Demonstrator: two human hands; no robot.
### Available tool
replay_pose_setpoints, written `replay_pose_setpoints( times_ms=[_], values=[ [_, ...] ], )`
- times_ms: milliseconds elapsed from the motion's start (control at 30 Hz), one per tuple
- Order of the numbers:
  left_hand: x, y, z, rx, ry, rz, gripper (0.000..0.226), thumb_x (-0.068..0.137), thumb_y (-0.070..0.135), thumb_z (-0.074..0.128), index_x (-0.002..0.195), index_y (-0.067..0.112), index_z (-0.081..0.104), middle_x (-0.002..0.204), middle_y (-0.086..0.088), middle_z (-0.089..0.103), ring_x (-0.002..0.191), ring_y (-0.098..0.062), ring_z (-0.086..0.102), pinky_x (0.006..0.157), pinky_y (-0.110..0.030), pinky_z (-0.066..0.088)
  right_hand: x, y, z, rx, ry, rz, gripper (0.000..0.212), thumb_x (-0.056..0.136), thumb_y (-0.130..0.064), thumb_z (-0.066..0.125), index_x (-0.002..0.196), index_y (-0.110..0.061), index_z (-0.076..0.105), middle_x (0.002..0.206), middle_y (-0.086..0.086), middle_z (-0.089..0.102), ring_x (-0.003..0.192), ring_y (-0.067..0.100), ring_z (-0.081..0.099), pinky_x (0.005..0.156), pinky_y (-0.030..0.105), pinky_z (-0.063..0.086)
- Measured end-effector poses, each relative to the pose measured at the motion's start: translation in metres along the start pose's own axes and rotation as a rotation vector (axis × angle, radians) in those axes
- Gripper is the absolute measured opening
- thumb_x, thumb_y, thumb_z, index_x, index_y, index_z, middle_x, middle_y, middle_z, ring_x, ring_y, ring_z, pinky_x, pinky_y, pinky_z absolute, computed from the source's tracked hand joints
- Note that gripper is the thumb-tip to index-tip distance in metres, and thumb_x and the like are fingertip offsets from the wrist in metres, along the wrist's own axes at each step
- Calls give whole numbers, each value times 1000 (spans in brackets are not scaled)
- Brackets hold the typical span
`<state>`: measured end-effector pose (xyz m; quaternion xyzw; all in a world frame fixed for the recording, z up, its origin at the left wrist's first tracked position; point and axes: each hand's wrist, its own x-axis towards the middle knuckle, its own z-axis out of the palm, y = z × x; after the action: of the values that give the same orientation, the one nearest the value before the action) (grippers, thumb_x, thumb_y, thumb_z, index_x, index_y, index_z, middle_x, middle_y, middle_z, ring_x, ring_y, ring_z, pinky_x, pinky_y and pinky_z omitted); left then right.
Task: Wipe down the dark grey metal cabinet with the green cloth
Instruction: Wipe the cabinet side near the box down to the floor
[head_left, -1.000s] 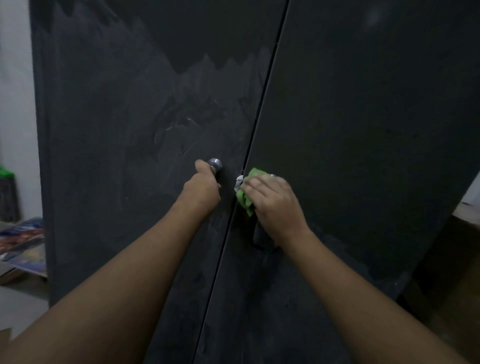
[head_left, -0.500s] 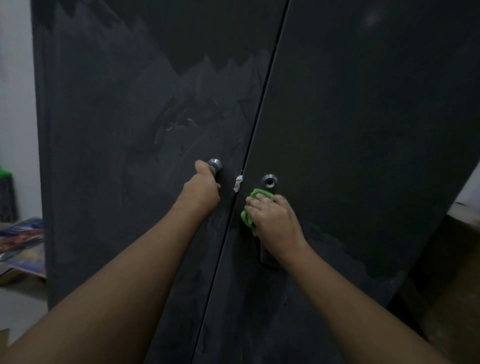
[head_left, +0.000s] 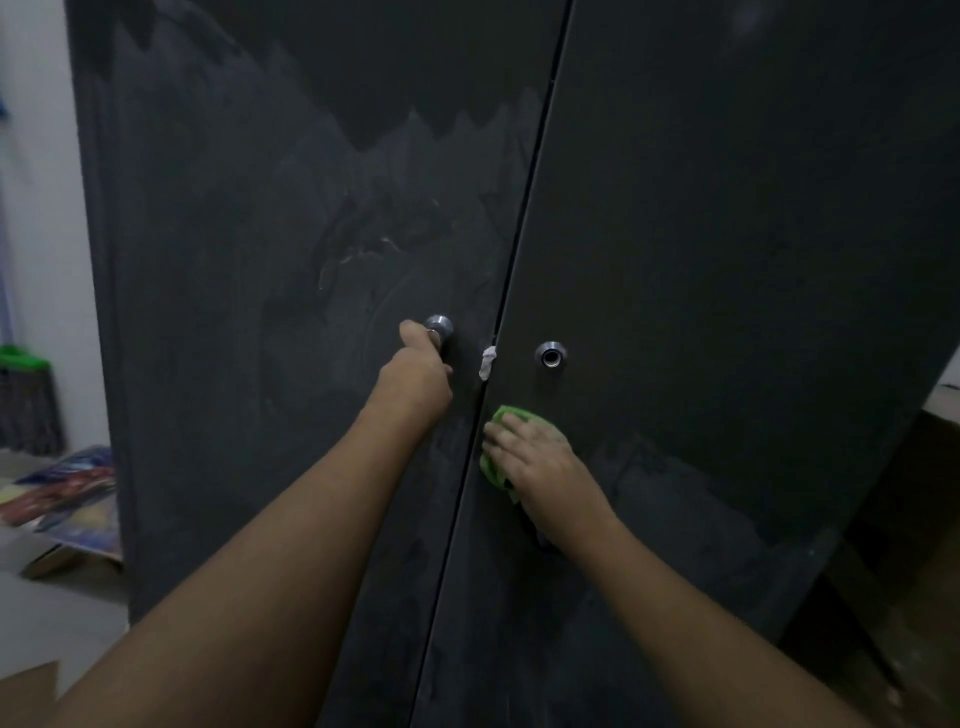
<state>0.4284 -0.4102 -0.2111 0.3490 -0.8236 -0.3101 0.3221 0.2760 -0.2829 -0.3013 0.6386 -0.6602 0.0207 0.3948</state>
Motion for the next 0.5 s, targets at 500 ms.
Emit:
replay_pose_setpoints(
  times_ms=[500],
  values=[
    [-2,-2,1,14,17,30,39,95,3,44,129,14,26,98,3,52,103,-23,55,93,-43,48,10,-19,12,159,111,0,39,89,-14,45,114,-4,74,122,11,71,122,29,63,109,37,34]
  ],
)
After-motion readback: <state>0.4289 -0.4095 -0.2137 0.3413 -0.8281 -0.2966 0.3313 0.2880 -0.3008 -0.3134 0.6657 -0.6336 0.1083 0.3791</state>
